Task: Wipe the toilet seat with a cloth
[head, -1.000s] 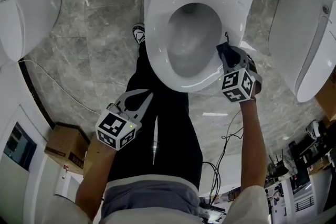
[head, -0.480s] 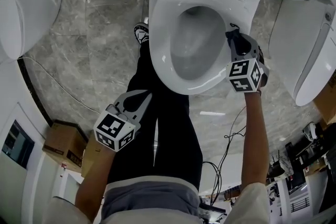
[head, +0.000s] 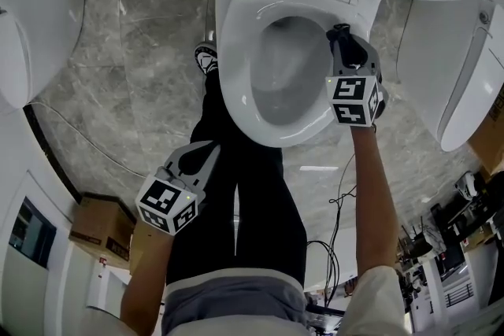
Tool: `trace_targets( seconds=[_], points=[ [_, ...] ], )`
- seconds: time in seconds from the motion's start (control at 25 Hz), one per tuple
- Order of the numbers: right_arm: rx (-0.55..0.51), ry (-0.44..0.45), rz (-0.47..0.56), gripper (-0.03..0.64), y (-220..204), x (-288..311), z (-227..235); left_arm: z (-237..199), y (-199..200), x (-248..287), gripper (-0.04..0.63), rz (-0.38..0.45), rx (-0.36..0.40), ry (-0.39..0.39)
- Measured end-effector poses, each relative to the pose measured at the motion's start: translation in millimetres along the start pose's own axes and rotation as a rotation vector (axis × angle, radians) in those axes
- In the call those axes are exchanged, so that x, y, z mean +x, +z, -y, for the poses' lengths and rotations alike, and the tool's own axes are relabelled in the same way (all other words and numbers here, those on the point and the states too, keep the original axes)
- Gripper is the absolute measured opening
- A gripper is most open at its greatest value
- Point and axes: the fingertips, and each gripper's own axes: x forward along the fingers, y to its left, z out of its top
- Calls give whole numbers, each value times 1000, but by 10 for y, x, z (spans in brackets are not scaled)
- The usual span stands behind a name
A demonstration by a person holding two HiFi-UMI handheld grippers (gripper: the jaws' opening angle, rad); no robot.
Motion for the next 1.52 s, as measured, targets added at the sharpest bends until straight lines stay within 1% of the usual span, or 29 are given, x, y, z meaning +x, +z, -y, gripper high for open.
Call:
trace_targets(
  seconds=[0.24, 0.36, 0.48, 0.6, 0.68, 0.76, 0.8, 0.88, 0.96, 1.2, 1.4, 1.52],
  points=[
    [128, 34, 59, 77, 390, 173, -78, 90, -41, 28, 11, -5, -30, -29],
    [217, 29, 77, 78, 548, 240, -166, 137, -18, 58, 11, -10, -39, -62],
    [292, 23, 91, 78, 669, 276, -240, 144, 55, 67, 11, -1, -34, -67],
    [347, 73, 139, 78, 790, 269, -386, 113, 130, 70, 11, 14, -31, -58],
    [363, 107, 172, 78, 842, 202, -491, 153, 166, 61, 10, 18, -44, -70],
    [384, 132, 205, 78, 872, 83, -554, 244, 237, 40, 10, 34, -48, -84],
    [401, 140, 224, 78, 887, 18, -564, 284, 292, 29, 10, 47, -37, -86],
    [438, 151, 257, 78, 900, -127, -562, 349, 400, -9, 10, 74, -3, -75],
    [462, 162, 282, 78, 894, -322, -572, 433, 486, -84, 11, 106, 13, -57],
    [487, 169, 346, 78, 900, -1058, -472, 814, 753, -348, 10, 222, 39, -26],
    [526, 170, 406, 78, 992, -1712, -319, 1207, 982, -563, 11, 297, 110, -11],
    [511, 163, 427, 78, 1035, -2084, -239, 1416, 1173, -722, 11, 347, 135, 3]
  ],
)
